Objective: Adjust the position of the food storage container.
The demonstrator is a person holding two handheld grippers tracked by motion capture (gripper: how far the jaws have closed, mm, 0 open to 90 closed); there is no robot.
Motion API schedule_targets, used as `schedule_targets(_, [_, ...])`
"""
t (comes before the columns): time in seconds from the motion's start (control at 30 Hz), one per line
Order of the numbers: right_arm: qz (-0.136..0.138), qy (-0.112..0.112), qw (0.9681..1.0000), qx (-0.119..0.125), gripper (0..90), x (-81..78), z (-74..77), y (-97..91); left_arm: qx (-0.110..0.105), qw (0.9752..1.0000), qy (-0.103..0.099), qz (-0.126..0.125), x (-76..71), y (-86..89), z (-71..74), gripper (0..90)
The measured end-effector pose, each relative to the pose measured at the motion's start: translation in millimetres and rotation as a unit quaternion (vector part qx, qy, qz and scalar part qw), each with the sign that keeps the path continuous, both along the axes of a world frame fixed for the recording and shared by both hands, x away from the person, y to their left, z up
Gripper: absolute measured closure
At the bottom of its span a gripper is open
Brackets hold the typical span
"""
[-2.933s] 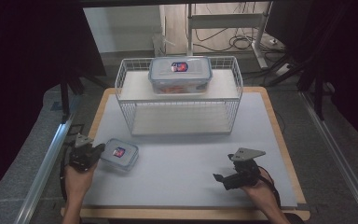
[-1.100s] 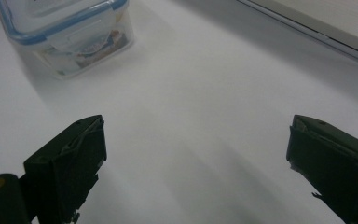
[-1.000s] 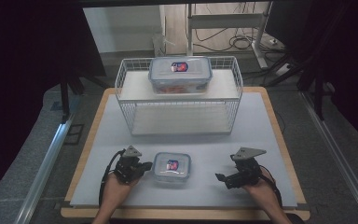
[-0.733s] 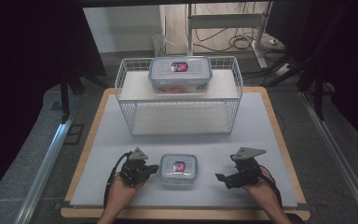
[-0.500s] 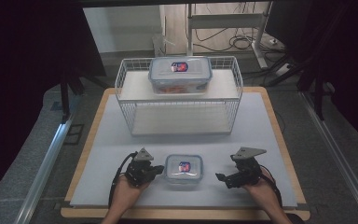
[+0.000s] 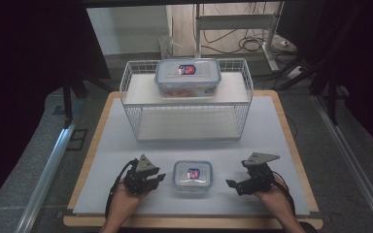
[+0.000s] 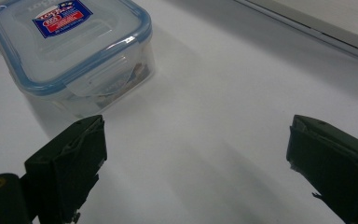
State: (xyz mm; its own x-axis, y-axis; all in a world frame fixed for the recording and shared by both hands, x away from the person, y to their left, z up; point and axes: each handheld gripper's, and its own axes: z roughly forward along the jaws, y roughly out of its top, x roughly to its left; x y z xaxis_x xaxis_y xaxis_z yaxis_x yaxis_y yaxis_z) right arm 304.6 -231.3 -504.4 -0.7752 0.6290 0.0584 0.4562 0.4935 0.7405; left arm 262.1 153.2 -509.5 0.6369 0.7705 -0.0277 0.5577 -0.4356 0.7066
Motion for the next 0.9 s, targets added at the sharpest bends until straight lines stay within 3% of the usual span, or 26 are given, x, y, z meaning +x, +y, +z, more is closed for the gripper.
schedule_targets(0.23, [-0.002,-0.003,1.0000,-0.001,5.1,0.3,-0.4,-0.5,0.002,0.9998,-0.003,0.018,-4.3,10.9,-0.5,40.2])
schedule_targets(0.57, [-0.002,0.005,1.0000,0.003,5.1,1.8,-2.4,-1.5,-0.020,0.9994,-0.011,0.027,-5.0,17.2,-1.7,11.6])
schedule_targets(0.7, [-0.002,0.008,1.0000,0.005,5.0,2.6,-3.4,-2.0,-0.010,0.9995,-0.013,0.029,-4.3,18.2,-4.1,6.3])
schedule_targets(0.9, [-0.002,0.013,0.9999,0.008,5.0,4.2,-5.2,-3.3,-0.021,0.9993,-0.004,0.032,-2.0,21.2,-7.0,5.6])
